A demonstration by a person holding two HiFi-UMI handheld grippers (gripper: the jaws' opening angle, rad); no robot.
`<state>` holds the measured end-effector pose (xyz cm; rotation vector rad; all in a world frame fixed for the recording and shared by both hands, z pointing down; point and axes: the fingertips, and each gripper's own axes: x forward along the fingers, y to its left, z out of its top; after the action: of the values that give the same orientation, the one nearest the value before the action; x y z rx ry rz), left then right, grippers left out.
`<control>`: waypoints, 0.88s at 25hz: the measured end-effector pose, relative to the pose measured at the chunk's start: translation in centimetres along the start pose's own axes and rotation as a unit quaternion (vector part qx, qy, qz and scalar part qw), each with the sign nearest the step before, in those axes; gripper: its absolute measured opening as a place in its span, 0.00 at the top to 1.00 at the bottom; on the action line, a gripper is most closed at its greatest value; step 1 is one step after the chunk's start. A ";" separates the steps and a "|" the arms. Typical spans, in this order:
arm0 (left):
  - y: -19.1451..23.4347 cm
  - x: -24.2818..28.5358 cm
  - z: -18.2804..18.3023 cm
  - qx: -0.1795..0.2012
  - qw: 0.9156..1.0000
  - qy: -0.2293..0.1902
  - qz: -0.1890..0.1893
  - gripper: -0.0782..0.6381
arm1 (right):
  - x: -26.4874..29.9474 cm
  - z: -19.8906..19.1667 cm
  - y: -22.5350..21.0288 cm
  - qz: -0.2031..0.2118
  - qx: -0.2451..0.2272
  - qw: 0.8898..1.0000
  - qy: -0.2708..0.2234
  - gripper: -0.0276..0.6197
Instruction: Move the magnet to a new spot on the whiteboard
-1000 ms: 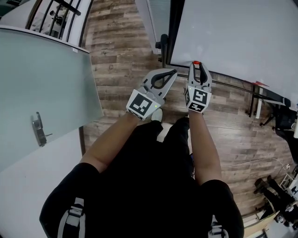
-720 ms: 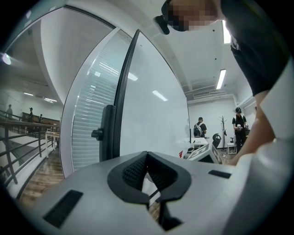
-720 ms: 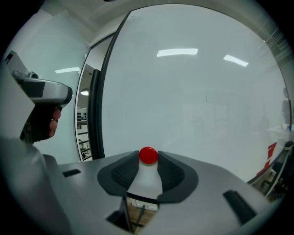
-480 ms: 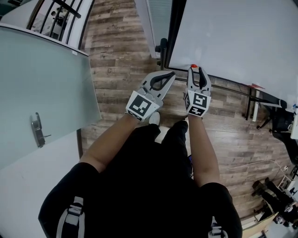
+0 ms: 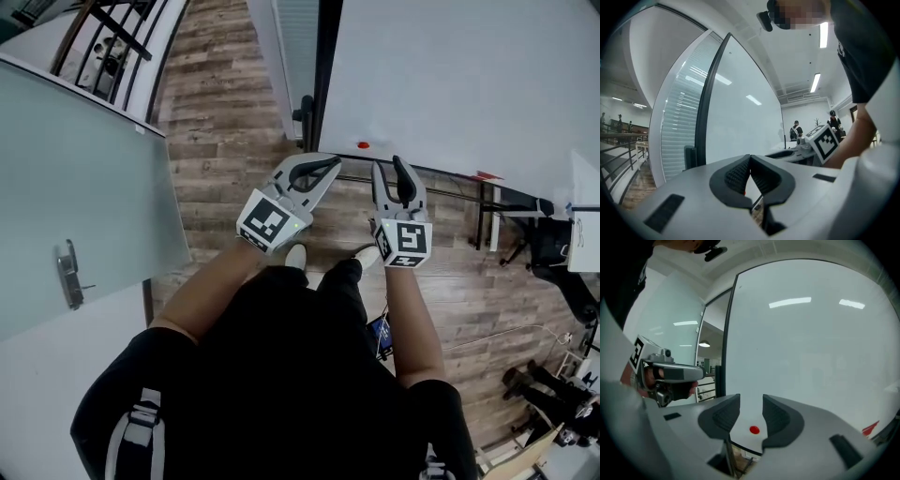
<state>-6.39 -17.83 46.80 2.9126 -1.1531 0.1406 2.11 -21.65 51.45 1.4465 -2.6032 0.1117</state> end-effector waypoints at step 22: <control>-4.2 -2.7 14.0 0.009 0.998 -0.039 -0.042 0.88 | -12.1 17.3 3.0 0.066 -0.033 0.989 -0.130 0.96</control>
<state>-4.32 -13.42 32.76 3.0021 -1.0432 0.0368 4.03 -12.42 32.33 1.3454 -2.8789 -0.1582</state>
